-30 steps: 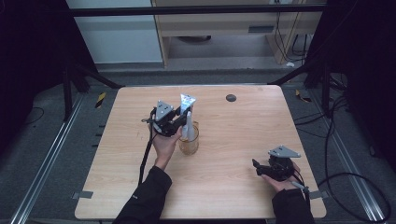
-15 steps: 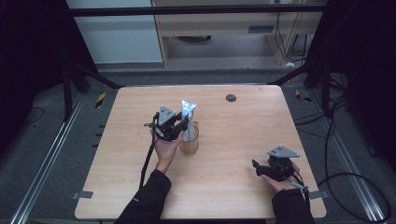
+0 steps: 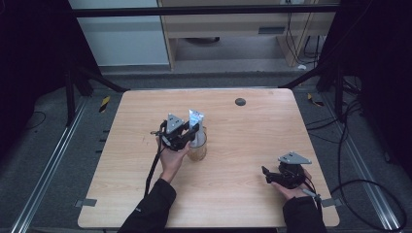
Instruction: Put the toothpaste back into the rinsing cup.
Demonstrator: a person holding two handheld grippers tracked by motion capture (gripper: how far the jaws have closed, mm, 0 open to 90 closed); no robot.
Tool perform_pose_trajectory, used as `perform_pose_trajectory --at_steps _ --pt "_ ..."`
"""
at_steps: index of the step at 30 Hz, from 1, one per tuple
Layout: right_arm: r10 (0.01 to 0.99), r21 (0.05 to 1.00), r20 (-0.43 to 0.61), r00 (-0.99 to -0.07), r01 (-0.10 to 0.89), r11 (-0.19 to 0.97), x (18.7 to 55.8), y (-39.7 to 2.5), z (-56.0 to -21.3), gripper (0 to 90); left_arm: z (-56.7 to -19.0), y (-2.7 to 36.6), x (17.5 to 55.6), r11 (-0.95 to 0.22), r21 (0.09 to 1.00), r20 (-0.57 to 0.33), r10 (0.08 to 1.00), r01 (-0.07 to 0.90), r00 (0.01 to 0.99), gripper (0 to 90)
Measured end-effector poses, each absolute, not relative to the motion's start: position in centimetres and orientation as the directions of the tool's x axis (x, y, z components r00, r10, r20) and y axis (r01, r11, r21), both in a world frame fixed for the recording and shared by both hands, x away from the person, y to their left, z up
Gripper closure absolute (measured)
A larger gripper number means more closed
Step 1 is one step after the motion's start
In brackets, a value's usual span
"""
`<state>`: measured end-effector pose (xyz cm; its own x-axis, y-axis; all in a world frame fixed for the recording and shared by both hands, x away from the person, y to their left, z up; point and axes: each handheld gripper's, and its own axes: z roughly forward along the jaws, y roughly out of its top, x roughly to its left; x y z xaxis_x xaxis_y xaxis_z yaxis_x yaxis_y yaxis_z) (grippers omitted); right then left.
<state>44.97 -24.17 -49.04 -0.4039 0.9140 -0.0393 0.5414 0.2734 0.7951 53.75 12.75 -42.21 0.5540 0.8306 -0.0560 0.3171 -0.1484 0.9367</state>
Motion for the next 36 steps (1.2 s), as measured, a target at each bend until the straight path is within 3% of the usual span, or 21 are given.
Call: perform_pose_trajectory --at_steps 15,36 --pt "0.914 0.796 -0.042 -0.403 0.54 0.274 45.0 -24.2 -49.0 21.1 -42.9 13.0 53.0 -0.234 0.903 -0.012 0.826 0.361 0.564 63.9" --pt "0.914 0.797 -0.047 -0.403 0.536 0.278 44.9 -24.1 -48.9 20.9 -41.4 16.8 48.8 -0.271 0.904 0.015 0.793 0.33 0.609 42.6"
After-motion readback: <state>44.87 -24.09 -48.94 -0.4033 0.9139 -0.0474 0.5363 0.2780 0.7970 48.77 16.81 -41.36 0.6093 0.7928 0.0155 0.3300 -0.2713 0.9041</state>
